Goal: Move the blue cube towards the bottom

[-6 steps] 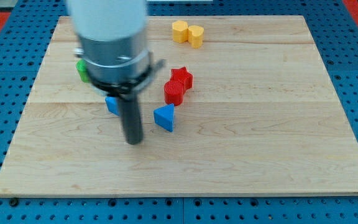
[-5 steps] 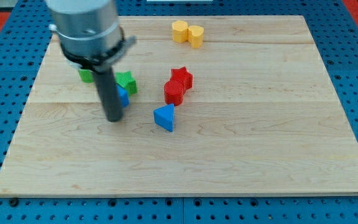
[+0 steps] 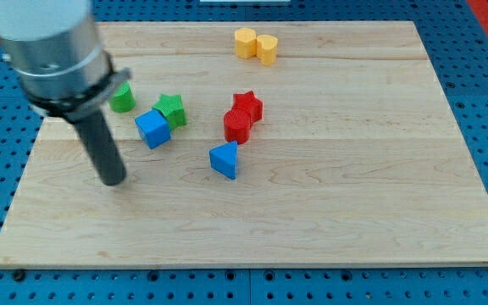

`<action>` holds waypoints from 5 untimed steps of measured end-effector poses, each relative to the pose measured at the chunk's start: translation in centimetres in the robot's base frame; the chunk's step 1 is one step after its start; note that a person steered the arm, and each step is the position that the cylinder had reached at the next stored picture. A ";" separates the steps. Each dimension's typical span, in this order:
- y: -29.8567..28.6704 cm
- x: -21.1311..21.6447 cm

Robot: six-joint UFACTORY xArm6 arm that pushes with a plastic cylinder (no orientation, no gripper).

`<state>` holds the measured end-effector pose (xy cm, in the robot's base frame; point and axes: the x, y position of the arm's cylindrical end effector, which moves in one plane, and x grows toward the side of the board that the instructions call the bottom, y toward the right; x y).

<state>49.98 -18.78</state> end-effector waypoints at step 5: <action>13.0 -3.7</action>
